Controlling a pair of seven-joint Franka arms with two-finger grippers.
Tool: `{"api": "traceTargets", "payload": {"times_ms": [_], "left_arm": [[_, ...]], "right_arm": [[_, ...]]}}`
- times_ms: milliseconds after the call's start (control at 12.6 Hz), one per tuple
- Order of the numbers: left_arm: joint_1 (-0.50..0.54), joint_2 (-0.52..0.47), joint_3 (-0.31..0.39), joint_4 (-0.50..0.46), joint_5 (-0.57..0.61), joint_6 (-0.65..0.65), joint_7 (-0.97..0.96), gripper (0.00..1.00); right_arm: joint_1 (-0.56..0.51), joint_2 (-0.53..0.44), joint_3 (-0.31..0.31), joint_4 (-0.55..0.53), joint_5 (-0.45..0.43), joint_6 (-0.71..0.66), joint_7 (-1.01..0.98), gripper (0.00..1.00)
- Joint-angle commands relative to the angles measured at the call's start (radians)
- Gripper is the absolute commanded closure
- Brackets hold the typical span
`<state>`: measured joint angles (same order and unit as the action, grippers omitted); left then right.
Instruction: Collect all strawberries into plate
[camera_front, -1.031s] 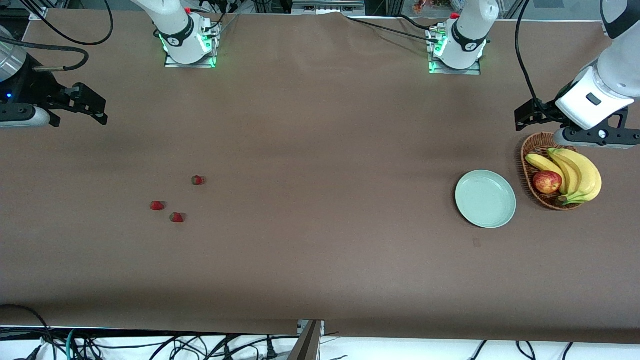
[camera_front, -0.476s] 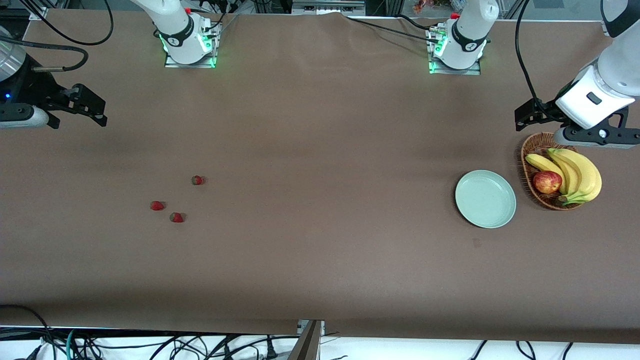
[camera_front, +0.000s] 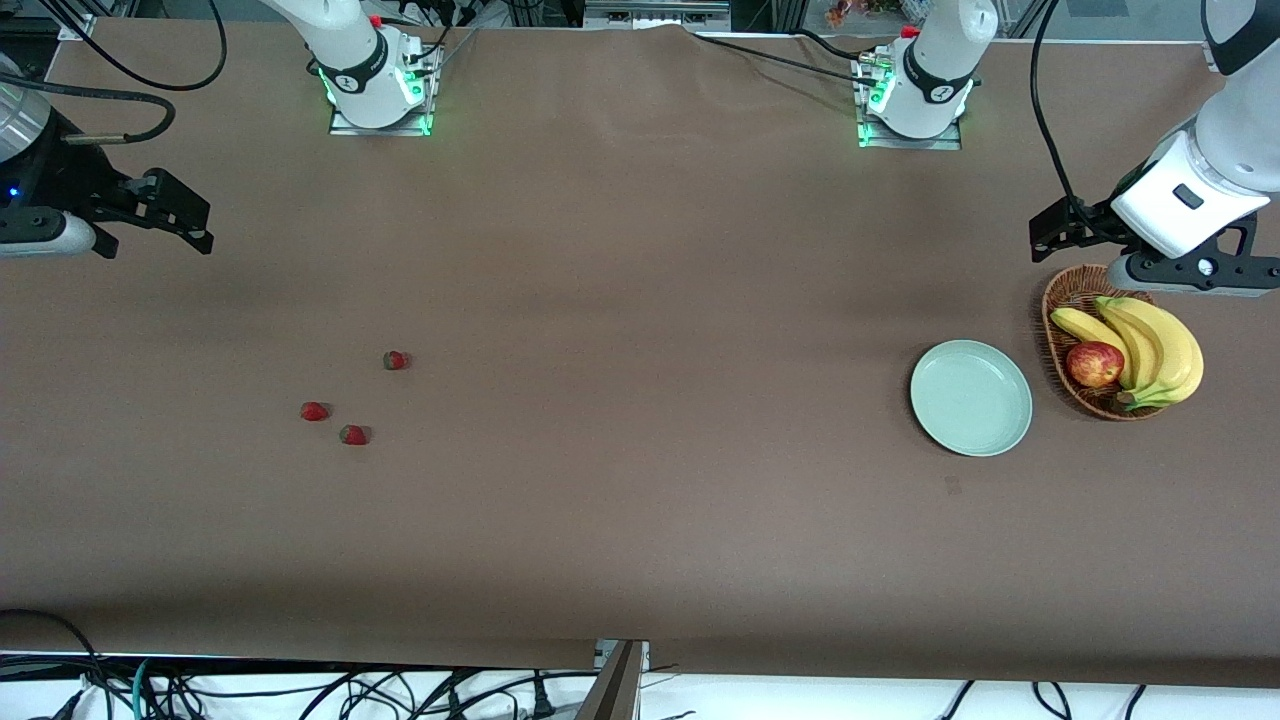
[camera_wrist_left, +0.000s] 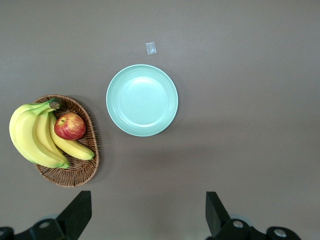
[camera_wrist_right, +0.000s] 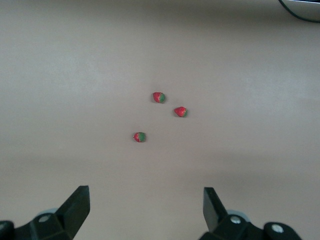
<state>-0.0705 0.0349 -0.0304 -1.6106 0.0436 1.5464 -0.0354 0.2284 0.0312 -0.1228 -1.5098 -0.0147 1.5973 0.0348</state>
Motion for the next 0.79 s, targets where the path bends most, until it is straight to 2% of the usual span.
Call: {"api": "traceTargets", "payload": {"times_ms": [0,714], "left_arm": [[0.006,0.005,-0.003,0.024,-0.017,-0.019,0.011,0.00],[0.006,0.003,-0.002,0.026,-0.017,-0.025,0.019,0.00]], "right_arm": [[-0.003,0.007,0.003,0.019,-0.014,-0.005,0.010,0.00],[-0.012,0.009,0.000,0.020,-0.014,-0.003,0.010,0.00]]}}
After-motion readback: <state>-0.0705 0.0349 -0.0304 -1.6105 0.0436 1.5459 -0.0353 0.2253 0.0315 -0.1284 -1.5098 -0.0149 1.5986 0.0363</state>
